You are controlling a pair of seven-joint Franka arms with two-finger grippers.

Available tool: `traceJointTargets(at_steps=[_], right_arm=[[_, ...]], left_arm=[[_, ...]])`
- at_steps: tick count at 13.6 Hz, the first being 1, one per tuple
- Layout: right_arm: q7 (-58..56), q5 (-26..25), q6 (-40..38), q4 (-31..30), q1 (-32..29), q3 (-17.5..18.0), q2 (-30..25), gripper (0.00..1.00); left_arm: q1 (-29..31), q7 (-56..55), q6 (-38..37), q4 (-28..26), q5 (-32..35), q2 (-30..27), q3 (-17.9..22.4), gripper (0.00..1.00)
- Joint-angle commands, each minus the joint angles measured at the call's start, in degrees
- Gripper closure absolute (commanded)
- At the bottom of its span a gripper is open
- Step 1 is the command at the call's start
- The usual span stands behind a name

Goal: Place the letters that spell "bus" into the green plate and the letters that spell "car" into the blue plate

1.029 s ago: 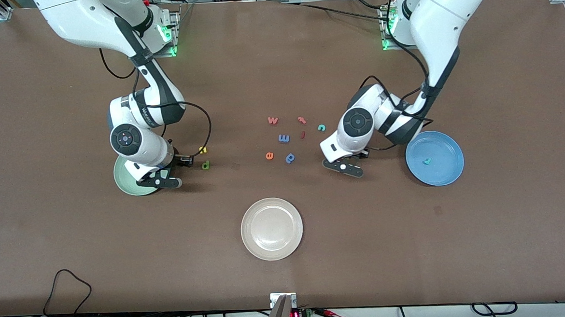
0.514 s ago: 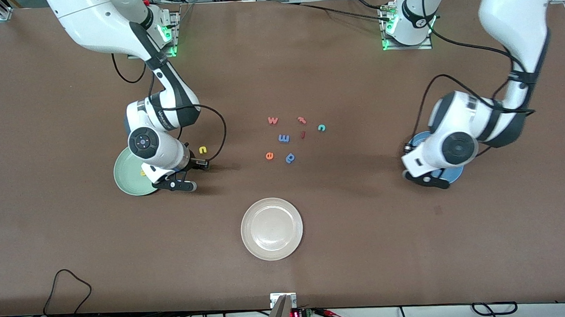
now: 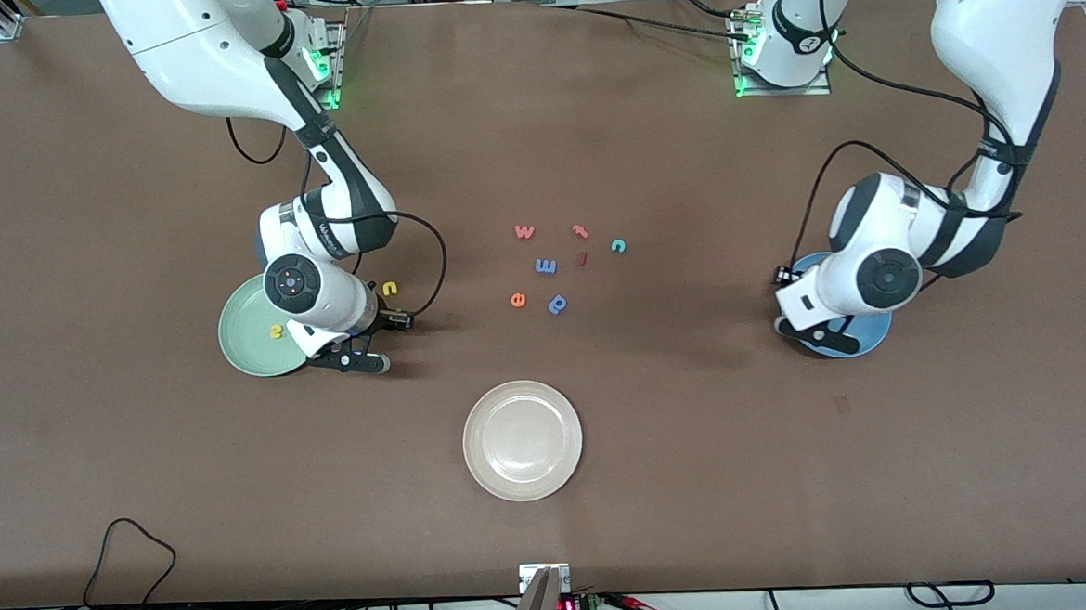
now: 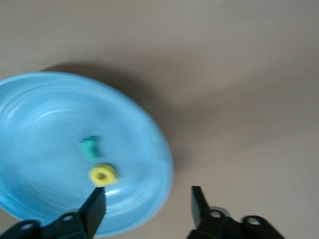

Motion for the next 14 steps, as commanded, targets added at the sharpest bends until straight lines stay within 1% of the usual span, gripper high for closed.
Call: traceJointTargets(at_steps=[1, 3, 4, 5, 6, 8, 9, 11, 14], right_arm=[[-0.85, 0.97, -0.17, 0.85, 0.55, -0.28, 0.85, 0.42], [-0.94, 0.44, -0.18, 0.85, 0.90, -0.28, 0.94, 0.43], [-0.94, 0.27, -0.09, 0.85, 0.99, -0.28, 1.29, 0.43], [-1.03, 0.27, -0.09, 0.85, 0.99, -0.28, 1.38, 0.43], [-1.64, 0.18, -0.17, 0.76, 1.08, -0.28, 1.38, 0.43], [-3.04, 0.18, -0.35, 0.68, 1.08, -0.28, 1.47, 0.43], [-3.48, 0.18, -0.44, 0.59, 1.08, -0.28, 1.38, 0.43], [-3.75, 0.18, -0.35, 0.50, 1.08, -0.28, 1.47, 0.45], [-3.84, 0.09, -0.35, 0.50, 1.08, -0.28, 1.91, 0.49]], left_arm=[[-0.20, -12.16, -2.95, -0.74, 0.57, -2.17, -9.96, 0.00], [-2.31, -25.70, -2.26, -0.74, 0.66, 0.28, -14.98, 0.00], [-4.14, -28.28, -0.08, -0.74, 0.75, 2.21, -16.13, 0.00], [-6.95, -30.05, 4.21, -1.35, 0.66, 3.80, -16.23, 0.00], [-10.20, -33.11, 7.56, -1.96, 0.92, 4.42, -15.80, 0.10], [-11.55, -35.51, 9.26, -2.23, 1.89, 6.27, -15.27, 0.37], [-11.72, -35.52, 10.74, -2.23, 2.59, 7.58, -14.83, 0.43], [-11.72, -36.39, 13.12, -2.32, 6.18, 9.61, -14.30, 0.44], [-12.42, -39.64, 13.30, -3.02, 10.32, 10.40, -14.21, 0.46]])
